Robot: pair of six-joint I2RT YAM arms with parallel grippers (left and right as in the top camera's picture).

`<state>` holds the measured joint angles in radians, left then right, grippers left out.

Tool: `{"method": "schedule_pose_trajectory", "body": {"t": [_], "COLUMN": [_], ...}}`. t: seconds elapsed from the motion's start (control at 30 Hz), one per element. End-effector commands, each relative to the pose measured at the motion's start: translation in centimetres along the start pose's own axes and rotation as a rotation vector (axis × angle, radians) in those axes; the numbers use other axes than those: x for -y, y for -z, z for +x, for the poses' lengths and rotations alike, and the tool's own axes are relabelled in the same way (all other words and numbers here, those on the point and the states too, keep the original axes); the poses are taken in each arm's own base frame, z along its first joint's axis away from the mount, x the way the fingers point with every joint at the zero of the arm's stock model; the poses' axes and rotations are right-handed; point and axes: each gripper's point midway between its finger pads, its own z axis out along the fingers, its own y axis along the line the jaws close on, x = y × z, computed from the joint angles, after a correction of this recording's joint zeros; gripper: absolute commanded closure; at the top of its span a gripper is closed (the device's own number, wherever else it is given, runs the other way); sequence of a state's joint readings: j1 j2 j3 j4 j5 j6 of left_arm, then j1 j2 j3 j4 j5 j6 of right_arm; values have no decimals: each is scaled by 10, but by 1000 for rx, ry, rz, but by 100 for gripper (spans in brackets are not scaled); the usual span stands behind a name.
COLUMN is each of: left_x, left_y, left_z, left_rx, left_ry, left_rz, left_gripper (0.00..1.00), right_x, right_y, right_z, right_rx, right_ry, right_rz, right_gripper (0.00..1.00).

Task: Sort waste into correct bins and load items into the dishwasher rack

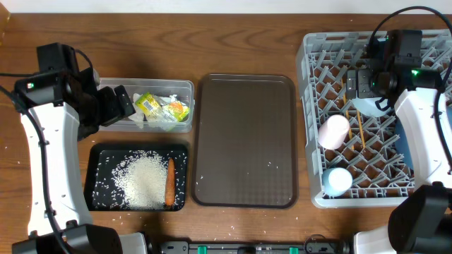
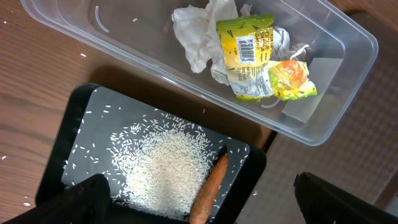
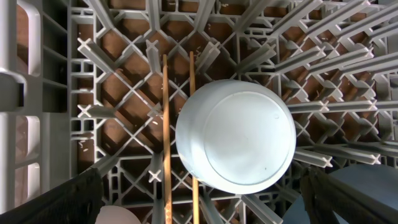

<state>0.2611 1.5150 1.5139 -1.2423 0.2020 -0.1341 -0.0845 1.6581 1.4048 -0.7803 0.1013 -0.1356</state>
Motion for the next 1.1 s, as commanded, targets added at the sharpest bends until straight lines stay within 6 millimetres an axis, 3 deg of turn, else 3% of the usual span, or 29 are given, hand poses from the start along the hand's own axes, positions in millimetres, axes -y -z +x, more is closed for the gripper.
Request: {"method": "schedule_pose_trajectory", "body": {"t": [0.0, 0.4, 0.53, 0.8, 1.07], "left_x": [-4, -4, -1, 7, 9], "left_y": [-2, -1, 15, 90, 170], "left_z": [1, 1, 3, 22, 70], "left_rx": [-7, -4, 49, 302, 604], "left_ry": [10, 10, 1, -38, -82], "left_rz": [-15, -15, -4, 49, 111], "left_gripper": [3, 3, 3, 3, 3], "right_x": [-8, -8, -8, -8, -8], "right_y": [0, 0, 0, 0, 0], "right_z": [-1, -1, -1, -1, -1], "right_rx": [2, 2, 2, 2, 2], "right_ry": [6, 6, 6, 6, 6], "right_rz": [-16, -16, -16, -16, -16], "right_gripper": [1, 1, 1, 1, 1]}}
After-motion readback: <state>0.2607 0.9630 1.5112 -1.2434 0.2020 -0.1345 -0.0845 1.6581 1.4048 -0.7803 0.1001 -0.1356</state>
